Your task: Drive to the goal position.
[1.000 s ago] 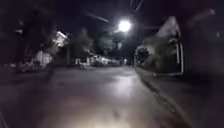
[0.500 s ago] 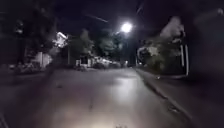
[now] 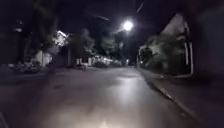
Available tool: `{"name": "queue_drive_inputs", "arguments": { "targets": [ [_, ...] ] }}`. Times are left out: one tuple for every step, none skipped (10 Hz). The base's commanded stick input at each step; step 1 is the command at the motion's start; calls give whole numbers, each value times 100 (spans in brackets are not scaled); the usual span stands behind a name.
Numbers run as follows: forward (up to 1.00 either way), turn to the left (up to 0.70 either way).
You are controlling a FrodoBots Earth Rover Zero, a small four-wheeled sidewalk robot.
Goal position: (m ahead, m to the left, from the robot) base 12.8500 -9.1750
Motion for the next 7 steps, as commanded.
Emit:
{"name": "queue_drive_inputs", "arguments": {
  "targets": [
    [50, 0],
    [50, 0],
    [50, 0],
    [50, 0],
    [50, 0],
    [50, 0],
    [50, 0]
  ]
}}
